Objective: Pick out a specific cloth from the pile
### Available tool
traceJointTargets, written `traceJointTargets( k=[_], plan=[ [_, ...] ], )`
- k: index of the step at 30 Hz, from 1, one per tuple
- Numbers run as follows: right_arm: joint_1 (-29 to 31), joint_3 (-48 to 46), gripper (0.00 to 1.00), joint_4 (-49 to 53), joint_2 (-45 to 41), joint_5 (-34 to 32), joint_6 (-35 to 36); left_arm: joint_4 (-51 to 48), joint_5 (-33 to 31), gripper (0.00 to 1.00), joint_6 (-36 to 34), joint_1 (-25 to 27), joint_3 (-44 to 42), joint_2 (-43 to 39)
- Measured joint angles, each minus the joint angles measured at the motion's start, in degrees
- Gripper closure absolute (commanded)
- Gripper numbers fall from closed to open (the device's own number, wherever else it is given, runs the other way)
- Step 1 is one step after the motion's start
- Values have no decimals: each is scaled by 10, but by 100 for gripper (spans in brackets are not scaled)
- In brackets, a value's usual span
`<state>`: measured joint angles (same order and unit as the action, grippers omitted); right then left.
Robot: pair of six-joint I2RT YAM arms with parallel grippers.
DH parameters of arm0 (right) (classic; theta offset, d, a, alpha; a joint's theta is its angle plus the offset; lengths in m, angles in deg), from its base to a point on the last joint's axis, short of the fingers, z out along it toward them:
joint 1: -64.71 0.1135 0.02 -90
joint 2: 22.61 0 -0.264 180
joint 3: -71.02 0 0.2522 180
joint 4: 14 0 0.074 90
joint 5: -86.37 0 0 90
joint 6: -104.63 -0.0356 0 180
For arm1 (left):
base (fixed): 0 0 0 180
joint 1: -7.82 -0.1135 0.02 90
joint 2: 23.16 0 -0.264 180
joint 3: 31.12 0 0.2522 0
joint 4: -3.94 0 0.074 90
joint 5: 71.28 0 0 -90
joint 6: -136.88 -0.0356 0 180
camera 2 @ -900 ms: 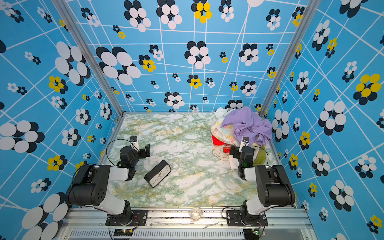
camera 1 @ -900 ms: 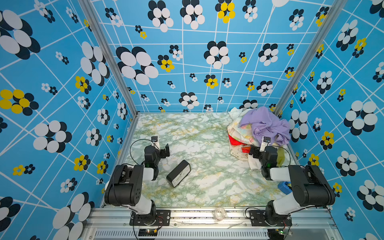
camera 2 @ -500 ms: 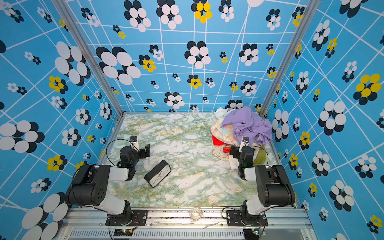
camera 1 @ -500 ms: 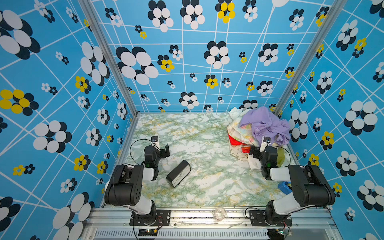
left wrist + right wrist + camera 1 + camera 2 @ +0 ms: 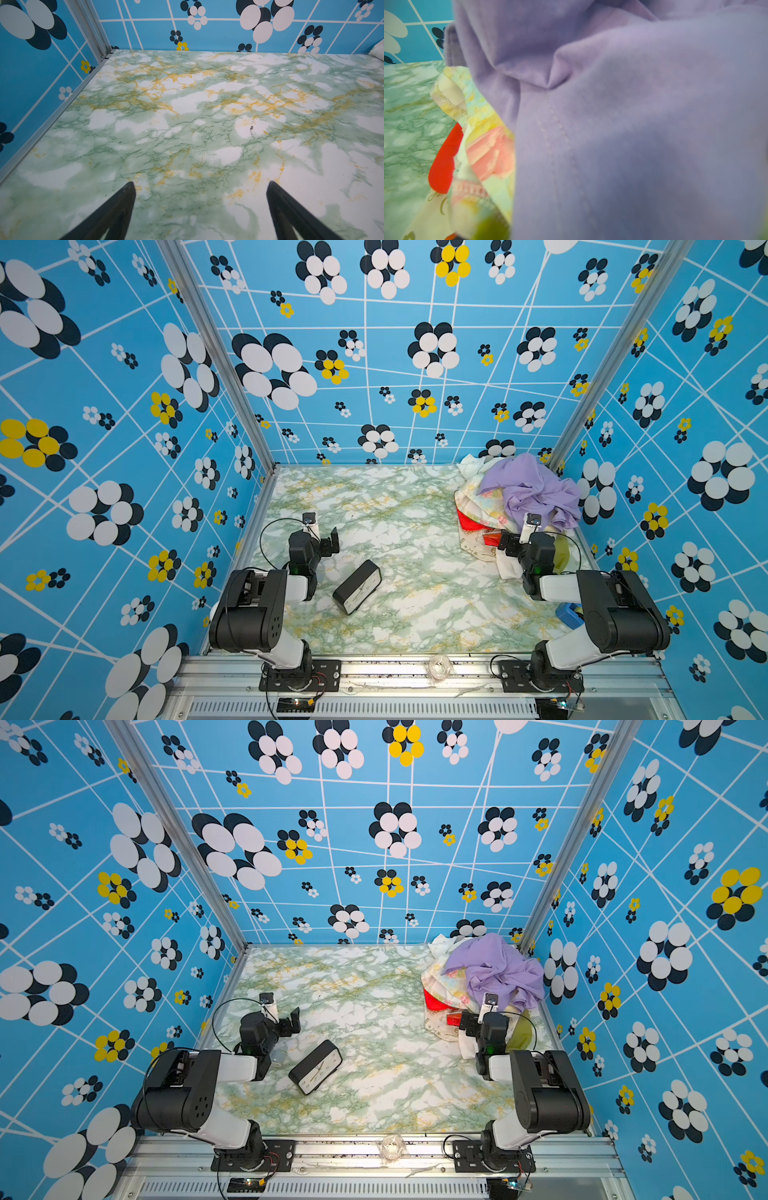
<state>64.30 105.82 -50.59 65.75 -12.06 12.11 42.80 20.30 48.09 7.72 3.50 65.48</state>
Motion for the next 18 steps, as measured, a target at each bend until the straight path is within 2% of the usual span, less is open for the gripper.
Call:
traceJointTargets(
  k=[13, 18],
  plan=[
    [0, 0, 1, 0, 0, 4, 0, -1, -1, 1, 0, 1, 0, 0],
    [1, 2, 1, 39, -41, -5, 0, -78, -40, 1, 0, 12, 20, -45]
  ],
)
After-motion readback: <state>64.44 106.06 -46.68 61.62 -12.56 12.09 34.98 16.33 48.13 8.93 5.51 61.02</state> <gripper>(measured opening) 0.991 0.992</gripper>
